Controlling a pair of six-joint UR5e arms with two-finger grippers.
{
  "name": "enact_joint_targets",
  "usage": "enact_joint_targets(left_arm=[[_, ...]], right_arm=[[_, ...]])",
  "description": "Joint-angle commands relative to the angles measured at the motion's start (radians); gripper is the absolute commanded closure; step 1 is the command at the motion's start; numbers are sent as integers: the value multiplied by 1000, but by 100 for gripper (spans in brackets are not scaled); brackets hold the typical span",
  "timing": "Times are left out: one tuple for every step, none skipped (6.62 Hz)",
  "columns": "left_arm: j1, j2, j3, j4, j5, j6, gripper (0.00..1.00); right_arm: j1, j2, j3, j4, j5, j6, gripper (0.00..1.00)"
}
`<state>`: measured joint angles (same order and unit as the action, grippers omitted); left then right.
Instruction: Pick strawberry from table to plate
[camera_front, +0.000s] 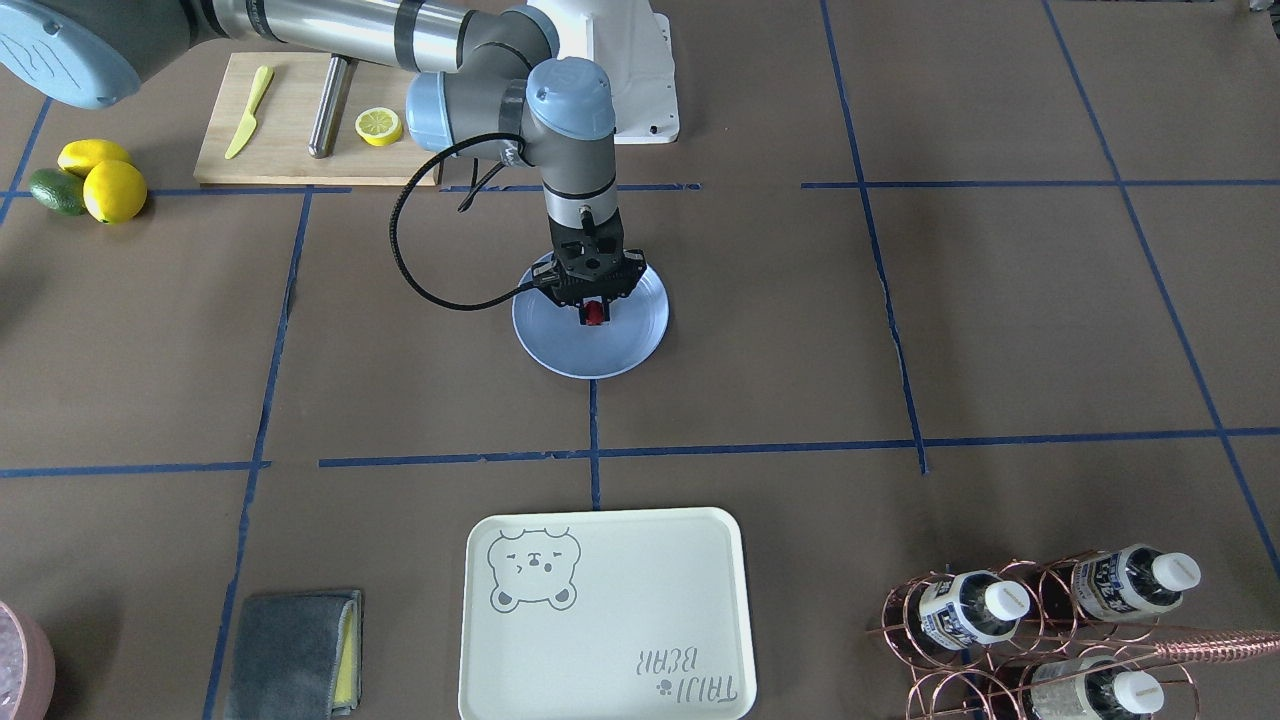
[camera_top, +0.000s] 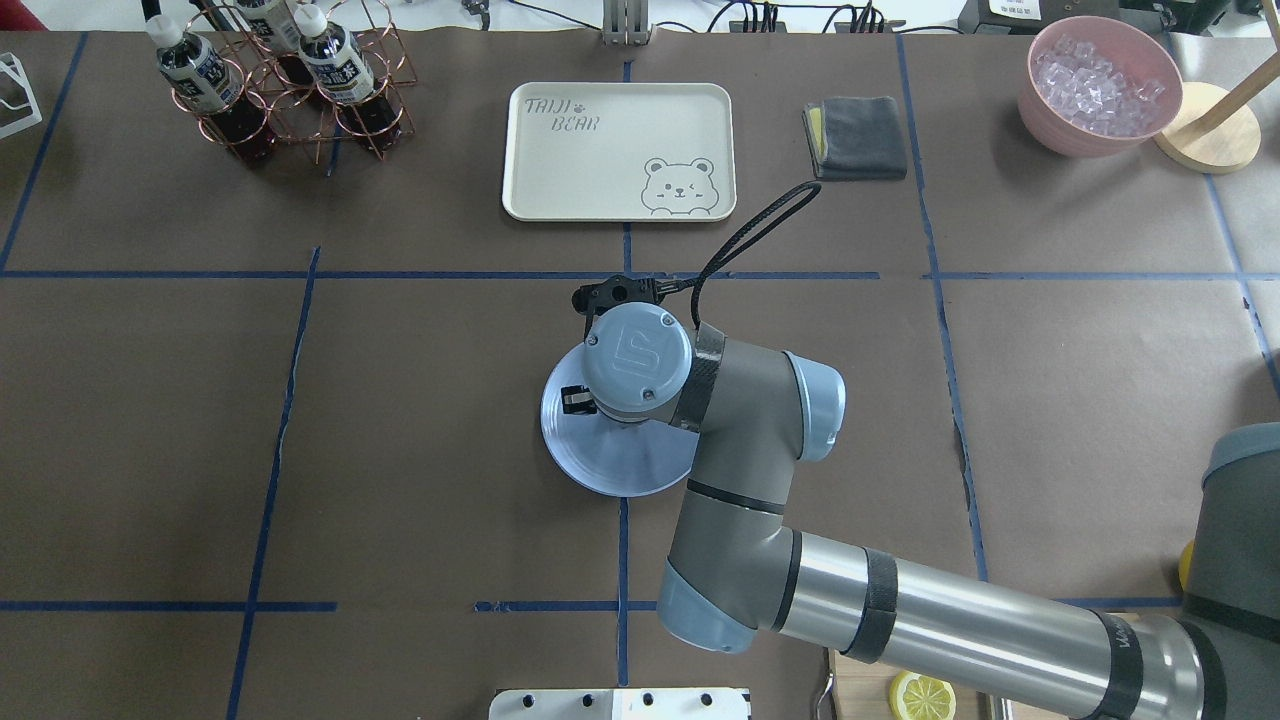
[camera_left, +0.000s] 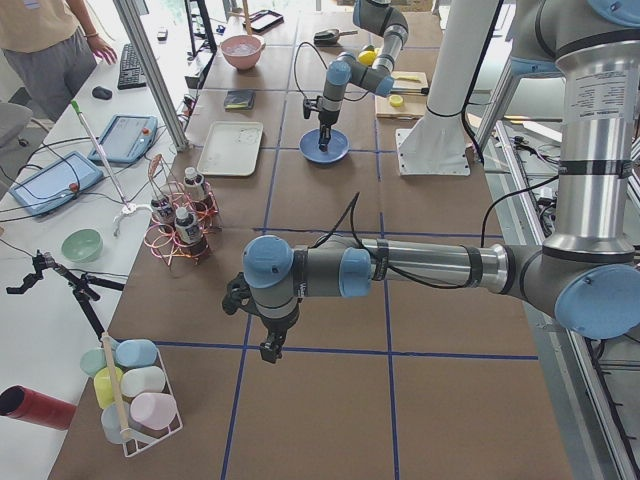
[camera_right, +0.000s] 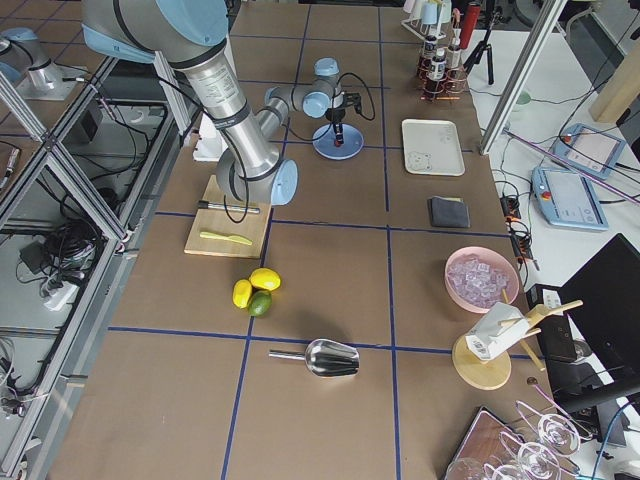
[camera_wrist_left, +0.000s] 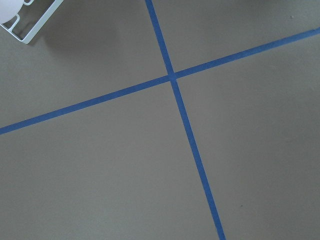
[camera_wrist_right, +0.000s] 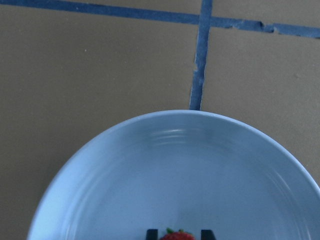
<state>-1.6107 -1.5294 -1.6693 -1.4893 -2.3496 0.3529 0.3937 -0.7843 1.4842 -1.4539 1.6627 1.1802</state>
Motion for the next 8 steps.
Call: enact_joint_targets(left_arm=[[0, 0, 0, 0, 1, 0, 0], [0, -2, 2, -3, 1, 0, 0], [0, 0, 0, -3, 1, 0, 0], [0, -2, 0, -6, 1, 1, 0], [0, 0, 2, -2, 3, 0, 0], [0, 0, 3, 6, 3, -5, 0], [0, 0, 6, 6, 3, -27, 0], [0, 0, 2, 6, 1, -87, 0]], right_arm=[[55, 3, 14, 1, 18, -16, 0], [136, -3, 48, 0, 117, -36, 0], [231, -50, 92, 0, 217, -104, 0], [345, -119, 125, 0, 300, -267, 0], [475, -229, 158, 1, 404, -433, 0], [607, -372, 213, 1, 490, -670, 0], [720, -497, 223, 4, 514, -849, 0], [826, -594, 219, 1, 517, -1039, 0]])
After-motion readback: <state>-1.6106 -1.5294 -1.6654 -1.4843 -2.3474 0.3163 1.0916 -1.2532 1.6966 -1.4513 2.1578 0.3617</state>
